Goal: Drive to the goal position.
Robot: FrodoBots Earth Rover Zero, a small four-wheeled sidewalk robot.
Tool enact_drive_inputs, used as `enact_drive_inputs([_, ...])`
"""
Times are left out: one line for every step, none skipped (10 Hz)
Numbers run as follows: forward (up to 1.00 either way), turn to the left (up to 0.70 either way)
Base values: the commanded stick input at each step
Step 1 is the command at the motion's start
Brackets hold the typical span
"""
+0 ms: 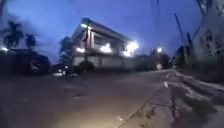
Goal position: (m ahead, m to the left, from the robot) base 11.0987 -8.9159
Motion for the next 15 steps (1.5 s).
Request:
enact_drive_inputs([0.7,0.0])
enact_drive_inputs([0.7,0.0])
enact_drive_inputs([0.7,0.0])
enact_drive_inputs([0.7,0.0])
enact_drive_inputs([0.7,0.0])
enact_drive_inputs([0.7,-0.02])
enact_drive_inputs([0.7,-0.12])
enact_drive_inputs([0.7,-0.31])
enact_drive_inputs([0.7,-0.35])
enact_drive_inputs([0.7,-0.35])
enact_drive_inputs([0.7,-0.35])
enact_drive_inputs([0.7,-0.35])
enact_drive_inputs([0.7,-0.35])
enact_drive_inputs([0.7,-0.35])
enact_drive_inputs([0.7,-0.35])
